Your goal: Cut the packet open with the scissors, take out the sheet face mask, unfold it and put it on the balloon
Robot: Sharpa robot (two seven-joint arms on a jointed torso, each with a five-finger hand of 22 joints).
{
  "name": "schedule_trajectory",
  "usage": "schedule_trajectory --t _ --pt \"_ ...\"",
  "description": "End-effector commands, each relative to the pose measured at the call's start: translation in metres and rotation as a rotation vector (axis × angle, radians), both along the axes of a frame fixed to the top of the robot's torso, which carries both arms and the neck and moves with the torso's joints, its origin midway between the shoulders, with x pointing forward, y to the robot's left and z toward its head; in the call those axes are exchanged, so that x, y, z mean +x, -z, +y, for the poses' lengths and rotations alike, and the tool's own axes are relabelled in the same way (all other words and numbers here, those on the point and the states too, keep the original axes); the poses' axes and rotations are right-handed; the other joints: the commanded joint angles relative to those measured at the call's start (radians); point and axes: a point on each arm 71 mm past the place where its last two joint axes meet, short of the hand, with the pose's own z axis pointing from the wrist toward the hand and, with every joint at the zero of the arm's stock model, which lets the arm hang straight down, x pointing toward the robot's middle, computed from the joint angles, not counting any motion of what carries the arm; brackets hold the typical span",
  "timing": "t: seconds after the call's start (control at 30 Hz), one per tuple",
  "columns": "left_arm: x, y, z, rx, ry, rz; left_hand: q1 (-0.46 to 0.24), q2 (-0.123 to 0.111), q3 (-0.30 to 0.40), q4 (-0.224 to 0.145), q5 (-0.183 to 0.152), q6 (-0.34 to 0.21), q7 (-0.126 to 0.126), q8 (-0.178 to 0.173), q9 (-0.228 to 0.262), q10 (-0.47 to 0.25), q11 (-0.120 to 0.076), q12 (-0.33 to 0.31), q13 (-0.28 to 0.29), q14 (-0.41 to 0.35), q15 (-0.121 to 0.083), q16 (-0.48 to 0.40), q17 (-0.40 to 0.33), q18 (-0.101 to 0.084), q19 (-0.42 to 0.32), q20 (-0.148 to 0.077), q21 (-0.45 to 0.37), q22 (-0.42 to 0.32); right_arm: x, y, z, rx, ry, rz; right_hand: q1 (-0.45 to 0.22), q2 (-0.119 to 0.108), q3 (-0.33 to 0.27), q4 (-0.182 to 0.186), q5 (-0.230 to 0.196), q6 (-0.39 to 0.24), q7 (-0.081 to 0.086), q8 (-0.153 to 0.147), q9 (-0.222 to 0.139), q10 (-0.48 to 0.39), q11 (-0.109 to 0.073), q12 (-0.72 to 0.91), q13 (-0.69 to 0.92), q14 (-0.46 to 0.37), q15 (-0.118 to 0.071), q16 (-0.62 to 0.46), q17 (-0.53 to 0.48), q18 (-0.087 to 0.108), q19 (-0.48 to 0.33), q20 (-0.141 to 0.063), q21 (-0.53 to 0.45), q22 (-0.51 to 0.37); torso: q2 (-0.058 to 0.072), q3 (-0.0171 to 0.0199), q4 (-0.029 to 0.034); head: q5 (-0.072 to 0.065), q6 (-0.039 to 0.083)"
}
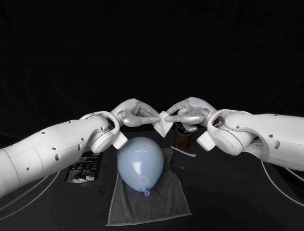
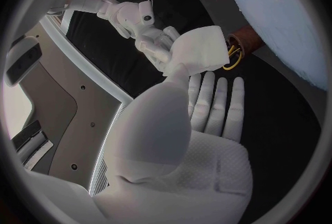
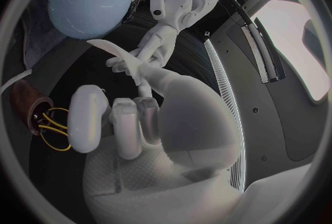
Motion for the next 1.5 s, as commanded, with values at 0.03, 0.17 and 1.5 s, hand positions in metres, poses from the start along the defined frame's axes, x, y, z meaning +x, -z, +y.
schedule_trajectory --t 0.03,0.17,1.5 --pt "-0.002 -0.001 -0.003 -0.028 0.021 0.018 0.005 0.013 0.016 0.003 -0.004 0.019 -0.006 0.007 0.003 0.019 -0.006 0.004 0.000 0.014 -0.004 0.000 -0.001 0.002 0.012 0.000 -0.008 -0.002 0.000 -0.001 0.000 -0.007 -0.016 -0.006 0.000 0.009 -0.001 -0.003 0.002 0.007 -0.003 0.002 0.028 0.082 -0.003 0.005 0.228 0.104 -0.004 0.003 0.263 0.005 -0.004 -0.005 -0.005 0.109 0.000 -0.0003 -0.0002 0.000 -0.002" --pt "-0.002 -0.001 -0.002 -0.029 0.025 0.022 0.018 0.025 0.043 0.003 -0.004 0.049 -0.019 0.021 0.011 0.052 -0.017 0.007 -0.001 0.026 -0.011 -0.002 -0.003 0.004 0.018 0.000 -0.012 -0.002 0.001 -0.001 -0.001 -0.008 -0.011 -0.007 0.000 0.009 -0.001 -0.003 0.002 0.007 -0.003 0.002 0.028 0.082 -0.003 0.005 0.228 0.104 -0.004 0.003 0.263 0.005 -0.004 -0.005 -0.005 0.109 0.000 -0.0003 -0.0002 -0.001 -0.002" --pt "-0.004 0.001 -0.002 -0.066 0.046 0.111 0.011 -0.023 0.290 -0.021 -0.005 0.072 -0.053 0.115 0.114 0.173 -0.040 -0.027 -0.004 0.074 -0.026 -0.033 -0.012 0.015 0.054 -0.001 -0.053 -0.002 0.015 -0.001 -0.001 -0.118 -0.011 -0.086 -0.002 0.010 0.000 -0.005 0.002 0.001 -0.002 0.007 0.031 0.080 -0.002 0.002 0.226 0.104 -0.003 0.003 0.263 0.005 -0.004 -0.005 -0.007 0.109 -0.001 -0.0006 0.0003 -0.009 -0.015"
